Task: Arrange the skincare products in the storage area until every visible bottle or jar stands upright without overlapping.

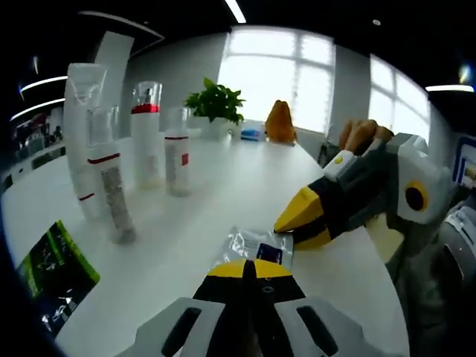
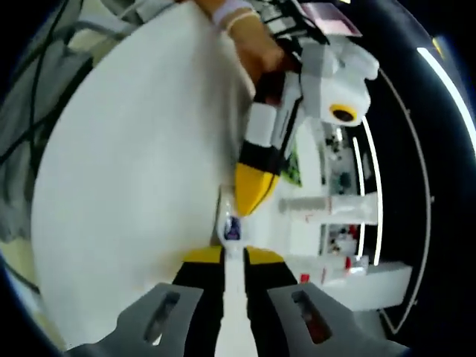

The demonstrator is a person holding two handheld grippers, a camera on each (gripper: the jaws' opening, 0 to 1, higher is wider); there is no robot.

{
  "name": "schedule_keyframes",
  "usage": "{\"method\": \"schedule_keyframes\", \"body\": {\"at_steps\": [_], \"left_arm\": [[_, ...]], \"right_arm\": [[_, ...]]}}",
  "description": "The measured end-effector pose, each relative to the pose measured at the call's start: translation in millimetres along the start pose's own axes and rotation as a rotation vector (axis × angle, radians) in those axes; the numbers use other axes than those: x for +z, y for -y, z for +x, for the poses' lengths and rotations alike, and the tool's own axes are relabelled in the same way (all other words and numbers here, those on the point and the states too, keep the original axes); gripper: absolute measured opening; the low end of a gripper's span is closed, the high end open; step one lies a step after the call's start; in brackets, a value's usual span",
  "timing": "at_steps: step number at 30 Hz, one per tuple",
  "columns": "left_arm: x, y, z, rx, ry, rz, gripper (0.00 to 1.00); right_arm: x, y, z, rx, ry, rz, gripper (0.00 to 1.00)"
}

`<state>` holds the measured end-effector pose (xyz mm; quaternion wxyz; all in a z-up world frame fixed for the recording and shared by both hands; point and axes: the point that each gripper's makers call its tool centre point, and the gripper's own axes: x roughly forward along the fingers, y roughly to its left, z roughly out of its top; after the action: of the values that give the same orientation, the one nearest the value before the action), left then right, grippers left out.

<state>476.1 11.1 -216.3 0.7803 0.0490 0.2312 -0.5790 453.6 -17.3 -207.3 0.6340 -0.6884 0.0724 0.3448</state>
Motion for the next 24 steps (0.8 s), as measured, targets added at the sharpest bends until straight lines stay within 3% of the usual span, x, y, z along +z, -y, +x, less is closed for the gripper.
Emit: {"method": "schedule_keyframes", "body": {"at_steps": [7,10,13,15,16,18,21,23,24], "left_arm": [[0.0,-1.8,-0.6,0.002,0.0,-0.003,0.0],[0.5,-1.3,-0.4,0.003,0.011,-0.042,0.01],[3.2,-1.9,-3.0,0.014,0.031,-0.053,0.09],[14.6,-6.1,-7.0,0.041,0.088,-0.01,0.18],[26.0,-9.2,-12.7,0.063,0.151,0.02,0.25],[28.3,-15.9,-18.8,0.101,0.157,0.021,0.33],[45.5,-26.5,-31.4,0.131,0.26,-0.018,0.46],[56.9,-31.8,-41.4,0.132,0.336,-0.077,0.55],[65.0,-31.5,-48.7,0.11,0.385,-0.101,0.6]], "right_arm": [[-4.1,-4.7,2.8,0.002,-0.023,-0.077,0.0],[-3.2,-3.4,2.5,-0.022,-0.034,-0.084,0.0],[-2.7,1.8,-2.0,-0.047,-0.049,-0.071,0.0],[-1.9,11.7,-5.9,-0.077,-0.048,-0.057,0.0],[-2.0,18.6,-9.4,-0.102,-0.04,-0.05,0.0],[-5.3,32.8,-14.7,-0.168,-0.044,-0.024,0.0],[-5.8,59.7,-24.6,-0.316,-0.027,-0.001,0.0],[-3.2,69.9,-29.6,-0.379,-0.006,0.014,0.0],[0.2,74.3,-31.4,-0.396,0.031,0.067,0.0]]}}
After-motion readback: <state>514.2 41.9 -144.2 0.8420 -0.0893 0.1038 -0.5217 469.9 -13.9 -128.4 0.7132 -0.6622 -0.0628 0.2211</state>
